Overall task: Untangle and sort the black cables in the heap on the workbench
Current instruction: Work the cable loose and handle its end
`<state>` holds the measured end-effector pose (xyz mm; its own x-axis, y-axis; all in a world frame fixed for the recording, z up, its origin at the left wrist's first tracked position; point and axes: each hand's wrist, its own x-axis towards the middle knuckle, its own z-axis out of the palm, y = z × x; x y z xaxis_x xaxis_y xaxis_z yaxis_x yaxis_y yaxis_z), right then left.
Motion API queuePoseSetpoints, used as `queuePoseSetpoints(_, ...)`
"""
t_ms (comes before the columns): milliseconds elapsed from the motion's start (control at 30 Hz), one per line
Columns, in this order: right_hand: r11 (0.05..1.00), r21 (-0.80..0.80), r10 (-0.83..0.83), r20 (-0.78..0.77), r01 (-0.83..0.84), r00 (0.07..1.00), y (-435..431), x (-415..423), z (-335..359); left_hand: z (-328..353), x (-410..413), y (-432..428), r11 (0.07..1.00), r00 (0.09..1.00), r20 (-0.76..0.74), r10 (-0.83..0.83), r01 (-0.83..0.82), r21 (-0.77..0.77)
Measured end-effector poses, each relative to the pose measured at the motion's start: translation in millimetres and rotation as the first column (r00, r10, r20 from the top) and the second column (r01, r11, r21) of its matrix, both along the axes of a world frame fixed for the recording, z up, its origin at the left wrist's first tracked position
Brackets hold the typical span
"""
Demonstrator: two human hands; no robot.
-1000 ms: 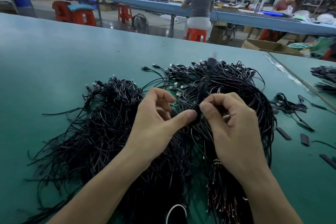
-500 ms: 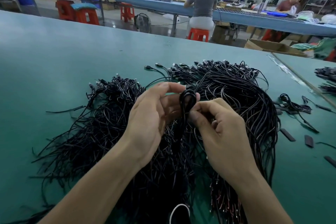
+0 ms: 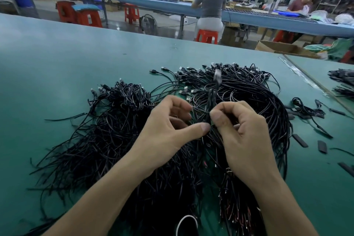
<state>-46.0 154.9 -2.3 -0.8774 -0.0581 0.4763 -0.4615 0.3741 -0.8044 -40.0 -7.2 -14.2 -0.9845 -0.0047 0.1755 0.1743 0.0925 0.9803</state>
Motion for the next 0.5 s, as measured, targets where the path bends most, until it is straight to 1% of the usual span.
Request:
queuePoseSetpoints(67, 1.000, -0.014, 0.015, 0.006, -0.015, 1.000, -1, 1, 0, -1, 0, 4, 0.996, 0.995, 0.051, -0.083, 0.084, -0.027)
queuePoseSetpoints(133, 0.999, -0.041, 0.030, 0.042, -0.029, 0.999, -4, 1, -1, -4, -1, 7, 0.989, 0.992, 0.021, -0.125, 0.126, -0.072)
queuePoseSetpoints(167, 0.996, -0.075, 0.043, 0.080, -0.037, 0.996, -5, 0, -2, -5, -2, 7, 0.989, 0.993, -0.015, -0.113, 0.111, -0.100)
queuePoseSetpoints(233, 0.983, -0.178, 0.082, 0.179, -0.049, 0.980, -8, 0, -5, -7, -3, 4, 0.981, 0.994, -0.101, -0.047, 0.027, -0.194)
queuePoseSetpoints(300, 0.964, -0.262, 0.113, 0.283, -0.036, 0.952, -10, -1, -8, -9, -5, 0, 0.938, 0.980, -0.196, 0.027, -0.092, -0.334)
queuePoseSetpoints(367, 0.954, -0.300, 0.129, 0.362, -0.016, 0.923, -9, -3, -12, -11, -7, -4, 0.906, 0.973, -0.218, 0.076, -0.159, -0.392)
queuePoseSetpoints(433, 0.974, -0.225, 0.080, 0.365, 0.005, 0.927, -4, -5, -15, -13, -10, -10, 0.918, 0.978, -0.168, 0.123, -0.176, -0.356)
queuePoseSetpoints(500, 0.996, -0.079, -0.017, 0.316, 0.044, 0.949, 5, -8, -17, -15, -16, -21, 0.942, 0.980, -0.096, 0.173, -0.193, -0.275)
